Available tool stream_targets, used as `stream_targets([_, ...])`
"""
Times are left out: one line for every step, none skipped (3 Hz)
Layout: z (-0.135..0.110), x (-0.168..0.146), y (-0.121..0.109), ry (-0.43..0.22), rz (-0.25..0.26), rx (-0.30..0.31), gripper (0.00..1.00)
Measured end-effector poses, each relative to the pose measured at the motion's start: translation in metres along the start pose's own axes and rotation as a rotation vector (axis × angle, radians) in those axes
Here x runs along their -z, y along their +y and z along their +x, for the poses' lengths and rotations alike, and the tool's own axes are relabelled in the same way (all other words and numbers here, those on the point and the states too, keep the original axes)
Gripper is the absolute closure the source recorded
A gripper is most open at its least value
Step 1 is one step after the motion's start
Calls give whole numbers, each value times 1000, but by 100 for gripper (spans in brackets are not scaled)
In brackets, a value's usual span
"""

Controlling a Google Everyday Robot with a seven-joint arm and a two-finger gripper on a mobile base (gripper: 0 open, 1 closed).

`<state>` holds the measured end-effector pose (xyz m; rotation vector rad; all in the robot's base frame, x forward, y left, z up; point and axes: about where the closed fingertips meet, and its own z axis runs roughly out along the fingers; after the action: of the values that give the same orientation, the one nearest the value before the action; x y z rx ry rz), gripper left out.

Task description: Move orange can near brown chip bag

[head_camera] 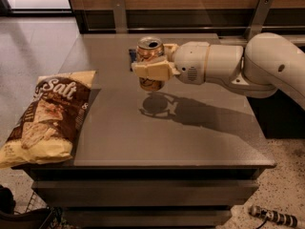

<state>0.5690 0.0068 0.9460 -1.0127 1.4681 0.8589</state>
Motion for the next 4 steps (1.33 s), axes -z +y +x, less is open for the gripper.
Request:
stream_targets([13,-19,40,11,-42,-9,100])
stream_targets([23,-31,62,11,-85,-12,100])
stream_targets([31,-44,87,5,-160,-5,100])
stream_targets([43,-60,113,-11,-267,-8,100])
